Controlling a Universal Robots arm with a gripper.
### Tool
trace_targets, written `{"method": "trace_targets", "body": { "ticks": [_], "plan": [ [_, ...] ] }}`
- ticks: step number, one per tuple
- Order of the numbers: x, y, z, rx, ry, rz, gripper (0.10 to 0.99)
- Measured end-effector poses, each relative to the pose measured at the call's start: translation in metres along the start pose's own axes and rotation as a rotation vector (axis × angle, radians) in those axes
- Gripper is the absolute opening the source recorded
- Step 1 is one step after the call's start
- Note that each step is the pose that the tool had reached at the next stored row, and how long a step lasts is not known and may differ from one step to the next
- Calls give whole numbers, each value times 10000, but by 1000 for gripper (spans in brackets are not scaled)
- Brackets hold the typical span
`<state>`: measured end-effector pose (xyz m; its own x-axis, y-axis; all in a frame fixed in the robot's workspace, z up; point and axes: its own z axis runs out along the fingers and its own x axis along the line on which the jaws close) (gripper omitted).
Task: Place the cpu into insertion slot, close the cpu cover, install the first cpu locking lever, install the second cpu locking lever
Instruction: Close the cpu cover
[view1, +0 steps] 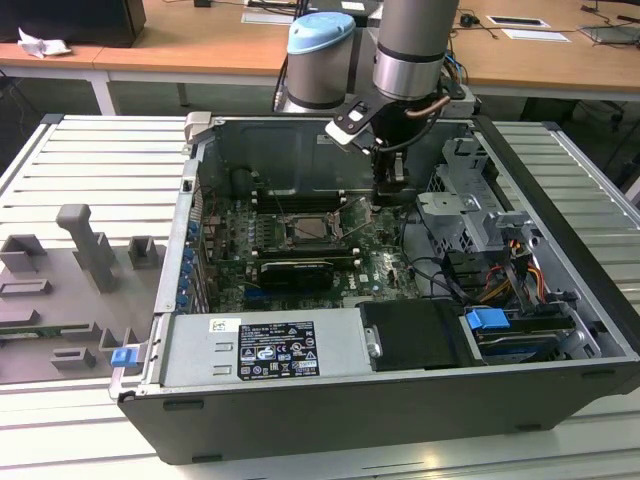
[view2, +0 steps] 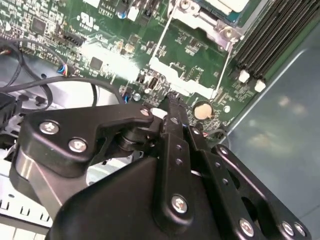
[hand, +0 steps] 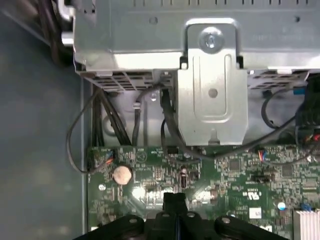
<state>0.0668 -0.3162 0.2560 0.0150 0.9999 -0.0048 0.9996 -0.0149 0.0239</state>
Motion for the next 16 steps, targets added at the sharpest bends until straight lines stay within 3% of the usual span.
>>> {"method": "trace_targets", "body": {
  "ticks": [2, 4, 6, 9, 16],
  "plan": [
    [2, 8, 83, 0, 1, -68, 106],
    [2, -21, 108, 0, 0, -85, 106],
    [1, -73, 111, -1, 1, -87, 106],
    [0, -208, 112, -1, 1, -85, 106],
    [-2, -396, 112, 0, 1, -85, 106]
  ]
}}
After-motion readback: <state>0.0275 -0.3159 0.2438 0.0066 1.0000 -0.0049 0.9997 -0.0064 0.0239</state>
